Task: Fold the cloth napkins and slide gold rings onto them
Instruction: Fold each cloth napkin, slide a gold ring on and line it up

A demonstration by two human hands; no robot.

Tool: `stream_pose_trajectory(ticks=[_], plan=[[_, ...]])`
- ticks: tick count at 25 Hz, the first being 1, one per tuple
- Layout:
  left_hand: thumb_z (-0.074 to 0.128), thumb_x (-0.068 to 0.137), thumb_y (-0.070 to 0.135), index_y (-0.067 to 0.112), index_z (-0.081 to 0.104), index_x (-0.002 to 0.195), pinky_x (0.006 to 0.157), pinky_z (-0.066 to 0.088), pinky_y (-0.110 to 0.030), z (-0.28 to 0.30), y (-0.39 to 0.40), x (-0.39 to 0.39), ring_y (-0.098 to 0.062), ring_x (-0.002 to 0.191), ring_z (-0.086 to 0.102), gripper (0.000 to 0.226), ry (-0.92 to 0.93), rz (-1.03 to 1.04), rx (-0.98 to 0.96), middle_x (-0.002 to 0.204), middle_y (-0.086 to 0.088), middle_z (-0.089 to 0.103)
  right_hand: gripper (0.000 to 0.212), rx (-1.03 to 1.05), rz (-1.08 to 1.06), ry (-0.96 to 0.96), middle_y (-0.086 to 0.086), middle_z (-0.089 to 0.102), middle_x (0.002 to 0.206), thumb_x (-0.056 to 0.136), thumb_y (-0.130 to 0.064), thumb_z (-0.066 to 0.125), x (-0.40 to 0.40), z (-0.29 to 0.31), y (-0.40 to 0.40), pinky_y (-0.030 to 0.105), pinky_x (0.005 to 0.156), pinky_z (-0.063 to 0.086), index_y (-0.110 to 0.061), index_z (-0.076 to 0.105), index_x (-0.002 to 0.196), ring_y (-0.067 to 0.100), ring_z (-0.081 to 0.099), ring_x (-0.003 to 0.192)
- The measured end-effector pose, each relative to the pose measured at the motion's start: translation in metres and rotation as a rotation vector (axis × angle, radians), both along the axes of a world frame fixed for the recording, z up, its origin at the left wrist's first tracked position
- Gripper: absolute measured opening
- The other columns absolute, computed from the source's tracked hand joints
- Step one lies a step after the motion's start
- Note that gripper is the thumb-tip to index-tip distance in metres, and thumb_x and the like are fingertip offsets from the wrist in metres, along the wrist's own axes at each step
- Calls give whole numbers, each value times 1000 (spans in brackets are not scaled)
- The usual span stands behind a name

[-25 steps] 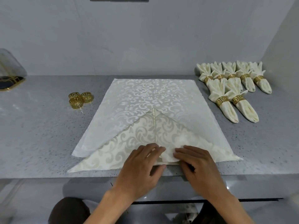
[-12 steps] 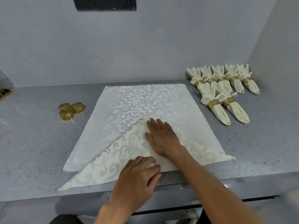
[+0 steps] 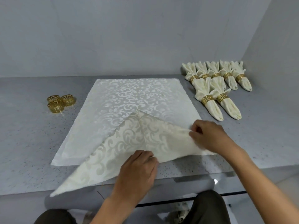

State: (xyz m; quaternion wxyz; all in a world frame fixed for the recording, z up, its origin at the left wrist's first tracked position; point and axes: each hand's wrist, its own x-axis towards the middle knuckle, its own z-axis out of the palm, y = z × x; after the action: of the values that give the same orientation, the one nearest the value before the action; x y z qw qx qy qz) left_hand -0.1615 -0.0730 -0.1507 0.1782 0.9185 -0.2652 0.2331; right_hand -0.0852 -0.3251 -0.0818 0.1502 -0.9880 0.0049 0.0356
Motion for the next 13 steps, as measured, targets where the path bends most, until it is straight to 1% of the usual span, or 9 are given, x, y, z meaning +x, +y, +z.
stream_pose_trajectory(ticks=[2,4,5,6,7,8,9,11,13], plan=[[79,75,13,17,68,71,62,51,-24,3,-14,3,-12,74,56,12,69,31,30,78,7,62,9,15,-34,-108,-11,62,88,92,-34,59,16,6,1,39,80,45,-27,58,87,15,57,83],[81,71,11,18,67,68,60,51,-24,5,-22,5,-13,71,56,16,143,54,63,74,6,60,8,-21,5,-309,-7,63,100,90,-29,63,15,-5,8,41,81,44,-25,61,96,19,56,92],[81,71,12,18,67,69,60,52,-24,6,-24,5,-14,72,57,15,160,50,71,75,5,60,9,54,83,-388,-8,62,102,91,-27,64,7,-15,17,39,82,44,-25,62,100,17,55,93],[80,71,12,17,69,72,62,53,-25,7,-25,4,-14,73,57,12,162,41,69,77,4,61,9,199,193,-411,-11,61,102,92,-26,63,-8,-23,32,33,82,45,-26,62,102,12,56,93],[79,71,12,16,71,77,63,55,-26,7,-25,3,-14,75,59,11,165,26,52,80,4,62,9,345,304,-365,-15,62,102,96,-28,58,-24,-30,48,26,82,44,-28,63,104,5,56,92],[76,72,14,16,72,83,64,55,-26,9,-22,1,-13,78,60,12,176,5,17,85,4,64,15,427,386,-288,-19,62,102,100,-34,51,-36,-37,62,22,83,43,-31,64,106,3,57,93],[72,76,17,16,72,90,66,56,-26,14,-18,-3,-11,81,61,14,215,-29,-40,90,6,65,25,453,422,-246,-20,63,100,101,-42,42,-44,-45,72,25,83,43,-33,65,105,3,58,91],[63,85,24,22,72,99,74,53,-20,35,-4,-10,-2,87,62,17,331,-78,-256,99,16,67,47,454,357,-269,-18,62,86,99,-59,28,-48,-56,82,36,78,43,-33,65,87,5,56,81],[60,90,30,27,73,104,84,44,-7,53,21,-6,7,97,60,20,361,-29,-437,107,24,67,58,333,218,-331,-18,57,81,90,-73,27,-44,-58,92,36,74,40,-31,64,76,7,52,76]])
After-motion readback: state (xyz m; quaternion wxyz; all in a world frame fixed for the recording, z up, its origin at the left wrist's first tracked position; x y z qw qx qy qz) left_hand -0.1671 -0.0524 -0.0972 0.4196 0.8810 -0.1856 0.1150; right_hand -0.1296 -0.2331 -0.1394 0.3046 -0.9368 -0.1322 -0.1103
